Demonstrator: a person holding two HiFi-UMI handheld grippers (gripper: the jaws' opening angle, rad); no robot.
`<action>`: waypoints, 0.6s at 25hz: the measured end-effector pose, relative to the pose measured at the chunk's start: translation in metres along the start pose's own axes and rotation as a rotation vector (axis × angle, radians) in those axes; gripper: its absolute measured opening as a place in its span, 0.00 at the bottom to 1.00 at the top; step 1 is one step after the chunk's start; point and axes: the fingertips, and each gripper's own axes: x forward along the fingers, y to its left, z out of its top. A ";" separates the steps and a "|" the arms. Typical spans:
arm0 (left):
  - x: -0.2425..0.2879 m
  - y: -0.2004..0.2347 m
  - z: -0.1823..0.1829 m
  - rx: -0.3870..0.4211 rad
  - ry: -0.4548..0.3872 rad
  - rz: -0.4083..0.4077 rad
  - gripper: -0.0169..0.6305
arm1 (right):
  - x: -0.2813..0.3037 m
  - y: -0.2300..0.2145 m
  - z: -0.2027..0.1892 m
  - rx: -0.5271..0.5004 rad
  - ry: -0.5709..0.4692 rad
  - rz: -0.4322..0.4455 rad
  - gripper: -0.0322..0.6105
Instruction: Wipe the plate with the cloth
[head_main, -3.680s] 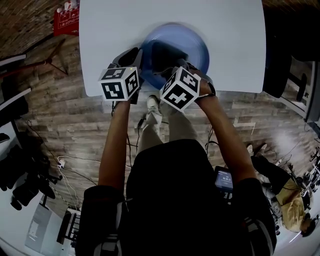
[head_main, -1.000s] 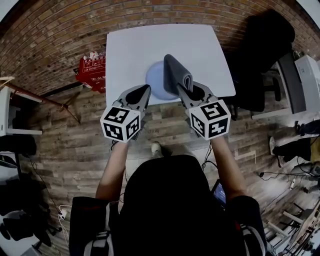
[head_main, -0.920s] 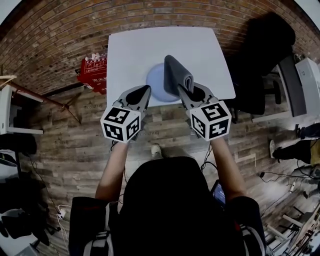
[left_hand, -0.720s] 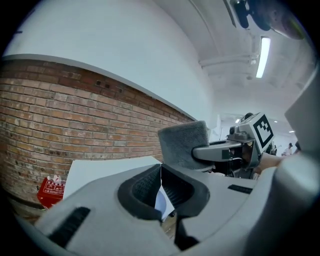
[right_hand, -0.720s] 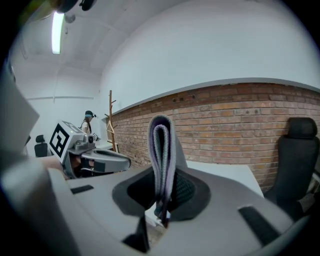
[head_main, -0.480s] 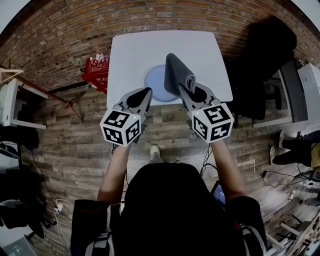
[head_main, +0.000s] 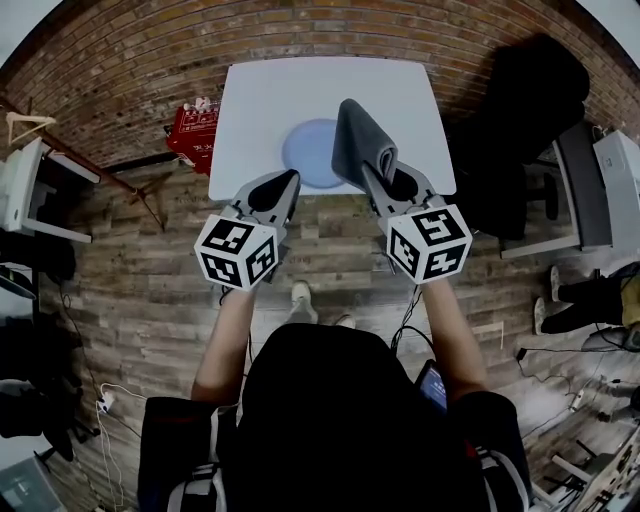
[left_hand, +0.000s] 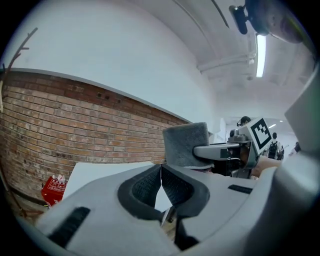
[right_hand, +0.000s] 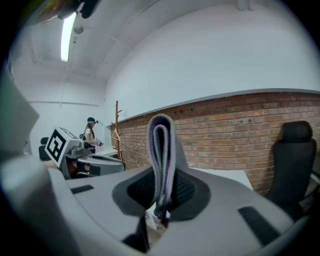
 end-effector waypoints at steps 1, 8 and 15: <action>-0.002 -0.005 0.001 0.000 -0.006 0.000 0.06 | -0.004 0.002 0.000 -0.002 -0.004 0.003 0.13; -0.013 -0.039 0.001 0.006 -0.034 0.007 0.06 | -0.033 0.014 0.003 -0.027 -0.024 0.024 0.13; -0.028 -0.059 0.000 0.012 -0.058 0.032 0.06 | -0.055 0.021 0.004 -0.035 -0.048 0.037 0.13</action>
